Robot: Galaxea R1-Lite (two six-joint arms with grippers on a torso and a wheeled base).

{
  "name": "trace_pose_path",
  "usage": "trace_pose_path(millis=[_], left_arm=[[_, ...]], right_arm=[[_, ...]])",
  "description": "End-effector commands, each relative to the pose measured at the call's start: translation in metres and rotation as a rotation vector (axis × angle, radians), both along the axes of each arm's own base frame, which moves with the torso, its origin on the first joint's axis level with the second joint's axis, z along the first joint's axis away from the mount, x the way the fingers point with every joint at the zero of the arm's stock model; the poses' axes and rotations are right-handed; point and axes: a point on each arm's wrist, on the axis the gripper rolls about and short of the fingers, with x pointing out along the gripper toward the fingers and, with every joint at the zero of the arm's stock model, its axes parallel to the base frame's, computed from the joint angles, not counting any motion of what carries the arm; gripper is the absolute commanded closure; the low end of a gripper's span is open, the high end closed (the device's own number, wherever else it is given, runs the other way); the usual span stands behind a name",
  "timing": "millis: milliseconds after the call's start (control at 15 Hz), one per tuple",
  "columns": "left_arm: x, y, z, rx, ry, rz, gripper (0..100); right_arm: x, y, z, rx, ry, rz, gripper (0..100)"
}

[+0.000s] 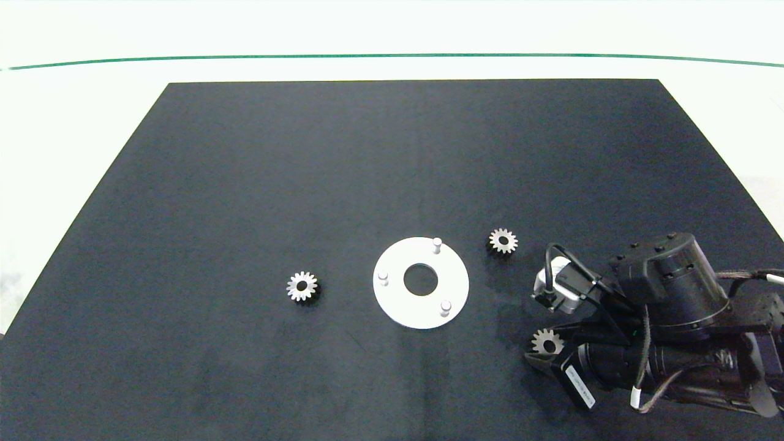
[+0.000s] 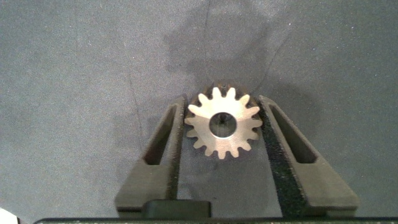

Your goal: Install three planetary gears onto the carrier pins

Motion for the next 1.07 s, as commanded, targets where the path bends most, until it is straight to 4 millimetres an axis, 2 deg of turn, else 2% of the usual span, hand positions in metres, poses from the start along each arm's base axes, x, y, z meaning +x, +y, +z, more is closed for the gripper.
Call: trace_pose_path(millis=[67,1067], left_arm=[[0.0002,0.0,-0.0001,0.001,0.003,0.0,0],[0.0011,-0.0001,0.0,0.0,0.008,-0.002,0]], right_arm=[[0.0004,0.0002,-0.0006,-0.002,0.001,0.0,62],[-0.0003,-0.0012,-0.0003,-0.004,0.004,-0.003,92]])
